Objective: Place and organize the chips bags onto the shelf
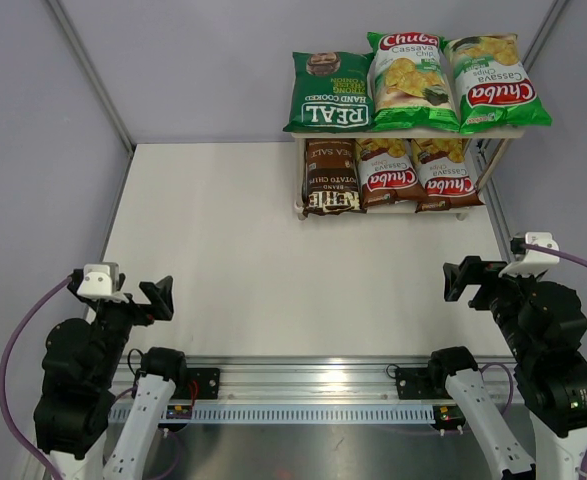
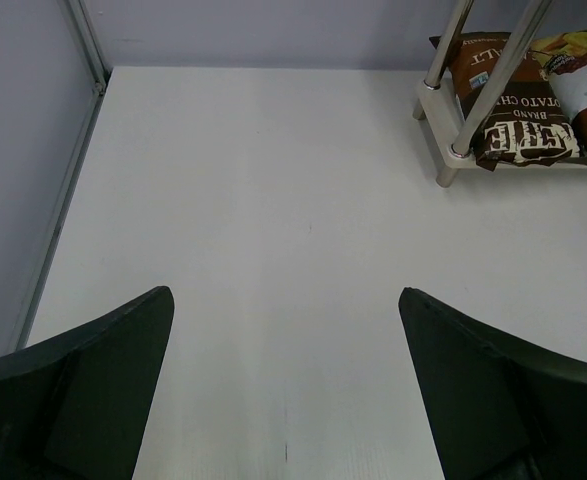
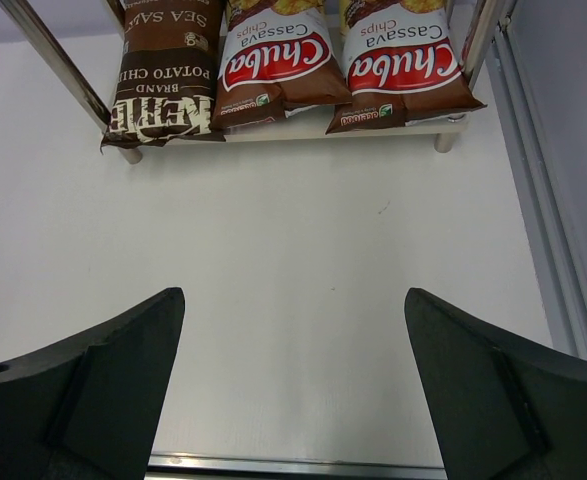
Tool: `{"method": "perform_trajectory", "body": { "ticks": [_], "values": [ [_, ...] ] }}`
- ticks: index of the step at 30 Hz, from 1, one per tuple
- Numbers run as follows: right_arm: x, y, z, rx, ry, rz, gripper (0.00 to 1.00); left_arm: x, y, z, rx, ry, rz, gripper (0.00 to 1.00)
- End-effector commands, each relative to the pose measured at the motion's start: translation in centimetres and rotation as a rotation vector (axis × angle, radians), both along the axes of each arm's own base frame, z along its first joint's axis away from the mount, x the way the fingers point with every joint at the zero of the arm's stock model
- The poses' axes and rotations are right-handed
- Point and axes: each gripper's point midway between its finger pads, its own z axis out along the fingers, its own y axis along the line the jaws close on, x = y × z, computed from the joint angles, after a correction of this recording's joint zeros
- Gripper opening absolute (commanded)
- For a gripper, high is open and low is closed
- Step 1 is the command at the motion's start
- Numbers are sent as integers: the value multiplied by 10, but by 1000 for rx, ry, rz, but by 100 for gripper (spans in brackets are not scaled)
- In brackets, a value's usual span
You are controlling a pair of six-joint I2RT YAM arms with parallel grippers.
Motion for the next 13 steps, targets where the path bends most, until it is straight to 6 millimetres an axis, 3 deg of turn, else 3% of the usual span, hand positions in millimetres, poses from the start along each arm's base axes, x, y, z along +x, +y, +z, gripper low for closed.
{"method": "perform_trajectory", "body": {
  "ticks": [1, 13],
  "values": [
    [-1, -2, 3, 7, -18, -11, 99, 0, 3, 13, 9, -61, 8, 99],
    [0, -1, 2, 27, -21, -19, 99, 3, 2, 11, 5, -52, 7, 99]
  ]
}}
